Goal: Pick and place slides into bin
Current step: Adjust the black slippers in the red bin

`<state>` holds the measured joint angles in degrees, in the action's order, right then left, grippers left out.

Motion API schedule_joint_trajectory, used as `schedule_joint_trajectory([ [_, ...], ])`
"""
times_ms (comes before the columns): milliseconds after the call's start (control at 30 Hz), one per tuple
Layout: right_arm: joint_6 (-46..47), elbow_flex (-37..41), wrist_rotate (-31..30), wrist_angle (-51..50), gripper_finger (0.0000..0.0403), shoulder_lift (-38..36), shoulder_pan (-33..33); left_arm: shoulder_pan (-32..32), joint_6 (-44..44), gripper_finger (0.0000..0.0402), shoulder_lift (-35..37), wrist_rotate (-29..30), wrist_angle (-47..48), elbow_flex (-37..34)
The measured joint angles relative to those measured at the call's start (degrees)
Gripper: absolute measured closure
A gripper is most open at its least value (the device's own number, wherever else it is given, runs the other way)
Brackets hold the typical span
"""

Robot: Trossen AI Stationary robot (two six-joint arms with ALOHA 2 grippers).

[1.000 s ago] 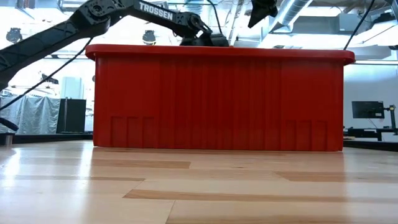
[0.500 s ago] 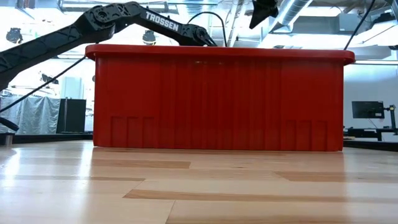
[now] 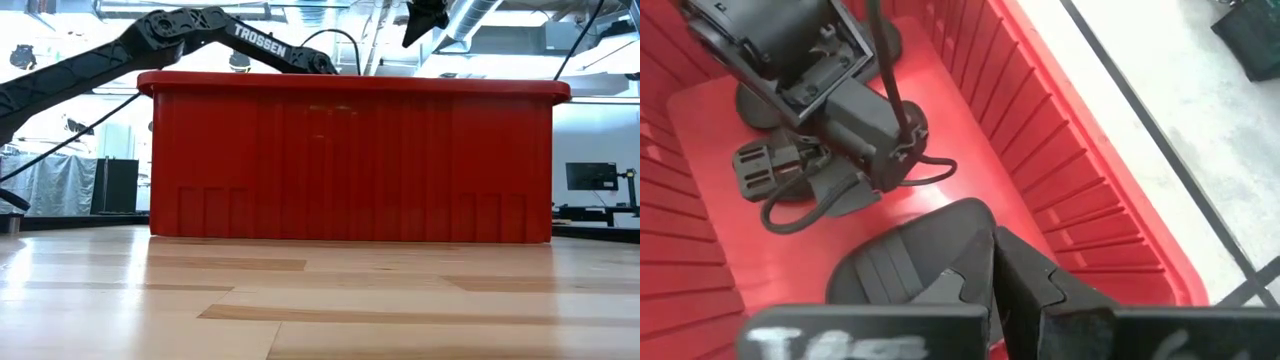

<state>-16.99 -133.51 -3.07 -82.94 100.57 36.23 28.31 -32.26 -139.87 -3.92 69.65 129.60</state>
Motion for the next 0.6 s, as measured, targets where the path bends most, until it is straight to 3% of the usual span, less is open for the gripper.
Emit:
schedule_joint_trajectory([
  [400,-0.04,0.0,0.0,0.0,0.0403,0.0,-0.02,0.66,0.06,0.0402,0.23,1.61,2.81,-1.18],
  [600,-0.17,0.0,0.0,0.01,0.0403,0.0,-0.02,0.59,0.46,0.0402,-0.03,5.77,5.64,0.0],
])
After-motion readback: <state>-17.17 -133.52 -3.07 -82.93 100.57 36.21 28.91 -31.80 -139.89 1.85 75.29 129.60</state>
